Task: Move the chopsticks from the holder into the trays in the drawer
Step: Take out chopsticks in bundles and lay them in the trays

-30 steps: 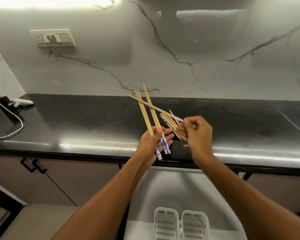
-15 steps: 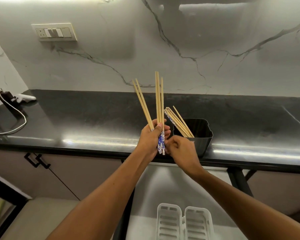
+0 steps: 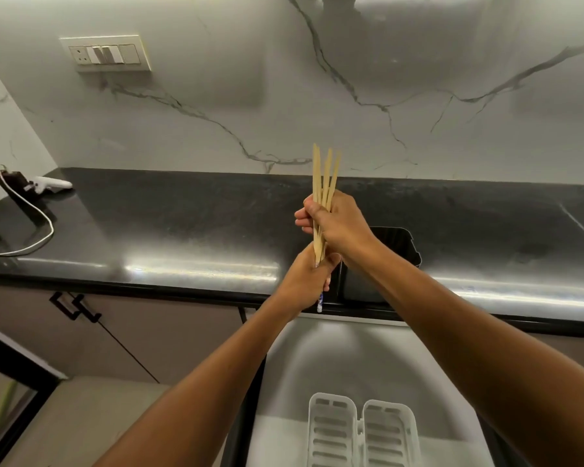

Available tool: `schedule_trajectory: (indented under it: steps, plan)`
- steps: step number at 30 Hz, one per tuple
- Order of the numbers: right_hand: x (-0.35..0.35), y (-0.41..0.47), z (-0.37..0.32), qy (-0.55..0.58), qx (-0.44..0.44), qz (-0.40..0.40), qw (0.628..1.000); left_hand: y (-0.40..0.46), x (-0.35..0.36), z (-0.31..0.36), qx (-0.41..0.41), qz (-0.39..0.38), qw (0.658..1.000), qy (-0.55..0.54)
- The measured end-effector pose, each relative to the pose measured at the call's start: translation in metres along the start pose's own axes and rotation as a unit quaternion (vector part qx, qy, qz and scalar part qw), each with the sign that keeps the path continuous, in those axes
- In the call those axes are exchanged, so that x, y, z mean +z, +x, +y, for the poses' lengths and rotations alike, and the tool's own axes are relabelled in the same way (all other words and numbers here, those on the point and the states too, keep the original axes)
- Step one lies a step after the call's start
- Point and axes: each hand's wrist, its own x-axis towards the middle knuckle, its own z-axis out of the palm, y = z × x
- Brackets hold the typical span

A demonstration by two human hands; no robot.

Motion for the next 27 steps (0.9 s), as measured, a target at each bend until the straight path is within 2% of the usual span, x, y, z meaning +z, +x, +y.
schedule_trajectory:
  steps: [3, 7, 10, 14, 24, 27]
  plan:
    - [0.006, 0.002, 0.004, 0.008, 0.001, -0.012, 1.000, -0.001, -0.004, -0.004, -0.006, 0.007, 1.000, -0.007]
    - [0.008, 0.008, 0.014, 0.010, -0.010, -0.009, 1.000, 0.003, -0.020, -0.015, -0.002, 0.013, 0.997, -0.072]
    - [0.014, 0.014, 0.024, 0.036, -0.016, -0.013, 0.999, 0.012, -0.033, -0.023, 0.038, 0.036, 0.999, -0.014]
    - [0.027, 0.025, 0.036, 0.038, -0.018, -0.017, 0.999, 0.027, -0.042, -0.036, 0.045, 0.091, 0.991, 0.090]
    - [0.044, 0.045, 0.084, 0.067, 0.031, -0.009, 0.997, 0.050, -0.035, -0.083, 0.060, 0.165, 0.973, 0.147]
    - [0.050, 0.041, 0.106, 0.067, 0.048, -0.022, 0.996, 0.048, -0.032, -0.103, 0.038, 0.153, 0.976, 0.148]
